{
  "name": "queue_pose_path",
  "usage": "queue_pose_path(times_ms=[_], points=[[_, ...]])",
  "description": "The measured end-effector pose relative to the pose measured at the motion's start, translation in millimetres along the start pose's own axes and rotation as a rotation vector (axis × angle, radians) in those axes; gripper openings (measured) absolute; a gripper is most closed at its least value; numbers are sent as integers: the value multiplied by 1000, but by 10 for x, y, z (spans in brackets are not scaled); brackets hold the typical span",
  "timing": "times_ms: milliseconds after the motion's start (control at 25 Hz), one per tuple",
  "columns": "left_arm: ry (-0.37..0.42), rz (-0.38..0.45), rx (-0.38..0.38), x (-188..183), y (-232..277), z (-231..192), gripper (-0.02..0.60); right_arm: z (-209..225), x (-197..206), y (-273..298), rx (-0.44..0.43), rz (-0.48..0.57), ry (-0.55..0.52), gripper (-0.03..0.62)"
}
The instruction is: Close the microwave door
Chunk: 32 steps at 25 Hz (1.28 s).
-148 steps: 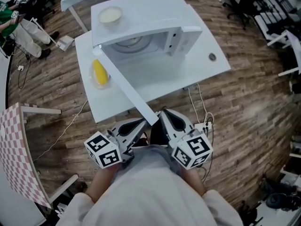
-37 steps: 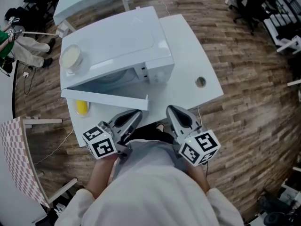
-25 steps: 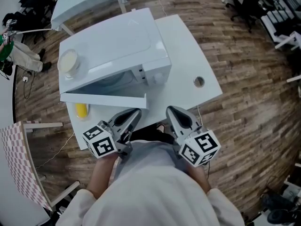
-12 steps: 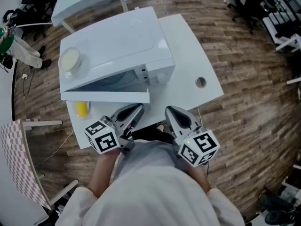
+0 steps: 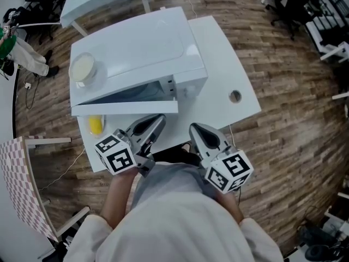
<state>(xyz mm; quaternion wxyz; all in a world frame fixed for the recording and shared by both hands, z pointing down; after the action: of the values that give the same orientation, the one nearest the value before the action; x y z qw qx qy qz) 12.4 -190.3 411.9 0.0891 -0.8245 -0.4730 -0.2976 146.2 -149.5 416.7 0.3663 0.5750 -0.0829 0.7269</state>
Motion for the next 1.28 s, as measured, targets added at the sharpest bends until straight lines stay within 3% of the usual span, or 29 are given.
queue_pose_path(times_ms=[640, 1280], points=[[-12, 1, -2, -141, 26, -129, 14, -103, -148, 357, -51, 1, -38, 23], [-55, 7, -3, -306, 90, -233, 14, 14, -282, 692, -45, -11, -48, 23]])
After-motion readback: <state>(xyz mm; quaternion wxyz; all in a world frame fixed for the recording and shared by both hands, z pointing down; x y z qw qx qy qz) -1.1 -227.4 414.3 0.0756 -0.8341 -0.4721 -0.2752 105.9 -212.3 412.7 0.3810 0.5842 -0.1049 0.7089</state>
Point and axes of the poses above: the fingertips, and each gripper's own axes: y forward along the fingers, z to its right, x out of its underside, the point moved 4 cm from there along -y, backward along the fingers, and after that the axes turned 9 degrees about -y, right-handed, at the moved point
